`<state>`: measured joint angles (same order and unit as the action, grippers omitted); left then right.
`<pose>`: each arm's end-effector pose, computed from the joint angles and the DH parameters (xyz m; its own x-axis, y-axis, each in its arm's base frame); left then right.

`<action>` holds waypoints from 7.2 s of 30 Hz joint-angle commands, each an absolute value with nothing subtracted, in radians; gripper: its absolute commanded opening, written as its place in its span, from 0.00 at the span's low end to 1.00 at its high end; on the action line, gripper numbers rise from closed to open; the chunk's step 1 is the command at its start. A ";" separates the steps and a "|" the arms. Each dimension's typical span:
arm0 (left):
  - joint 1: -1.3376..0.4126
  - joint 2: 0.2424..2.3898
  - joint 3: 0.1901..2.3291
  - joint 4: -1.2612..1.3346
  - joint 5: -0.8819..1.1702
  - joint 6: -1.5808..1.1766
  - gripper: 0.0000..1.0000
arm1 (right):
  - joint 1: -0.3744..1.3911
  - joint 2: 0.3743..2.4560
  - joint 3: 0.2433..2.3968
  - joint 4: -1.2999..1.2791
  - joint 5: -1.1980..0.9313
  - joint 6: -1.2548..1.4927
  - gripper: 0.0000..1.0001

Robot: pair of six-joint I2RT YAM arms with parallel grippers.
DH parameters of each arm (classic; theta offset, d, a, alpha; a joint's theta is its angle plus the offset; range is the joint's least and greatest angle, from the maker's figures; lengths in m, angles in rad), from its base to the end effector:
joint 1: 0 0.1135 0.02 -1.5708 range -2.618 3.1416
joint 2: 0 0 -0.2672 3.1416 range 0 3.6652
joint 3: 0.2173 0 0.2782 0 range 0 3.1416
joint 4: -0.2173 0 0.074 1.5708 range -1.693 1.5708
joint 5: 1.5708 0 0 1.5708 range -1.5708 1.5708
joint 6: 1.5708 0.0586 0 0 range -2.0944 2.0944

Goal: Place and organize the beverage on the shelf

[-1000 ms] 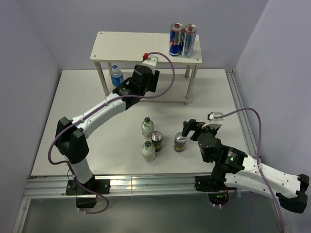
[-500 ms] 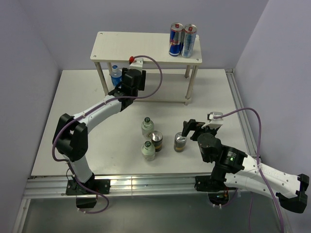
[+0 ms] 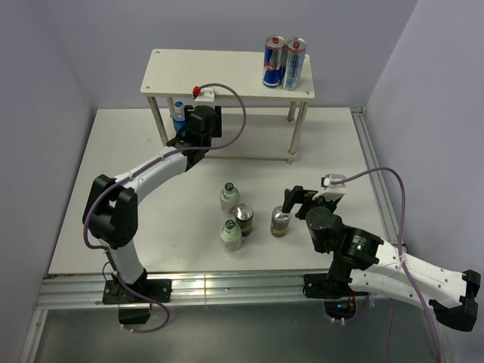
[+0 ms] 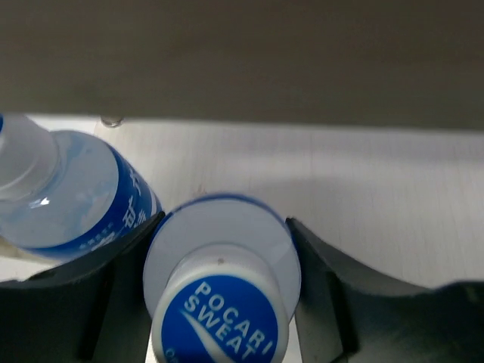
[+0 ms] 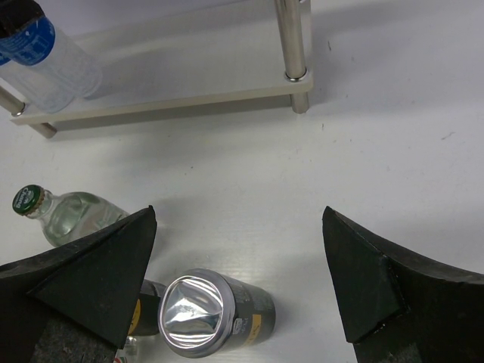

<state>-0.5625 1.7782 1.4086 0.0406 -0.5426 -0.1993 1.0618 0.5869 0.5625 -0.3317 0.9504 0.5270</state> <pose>0.4116 -0.2237 0.2926 -0.2765 -0.0261 -0.9607 -0.0116 0.9996 -0.0238 0.1254 0.1268 0.2771 -0.2153 0.2143 -0.9528 -0.0321 0.9735 0.2262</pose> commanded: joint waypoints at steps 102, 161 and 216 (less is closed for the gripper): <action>-0.857 1.037 0.925 -0.371 -0.542 -0.541 0.99 | 1.063 0.600 0.563 -0.319 0.991 0.529 0.97; -0.904 1.557 0.736 0.428 -0.356 -0.443 0.99 | 1.063 0.624 0.566 -0.318 0.985 0.526 0.96; -0.474 1.779 2.439 -0.496 -0.377 -0.075 0.00 | 1.063 0.549 0.552 -0.319 0.994 0.532 0.96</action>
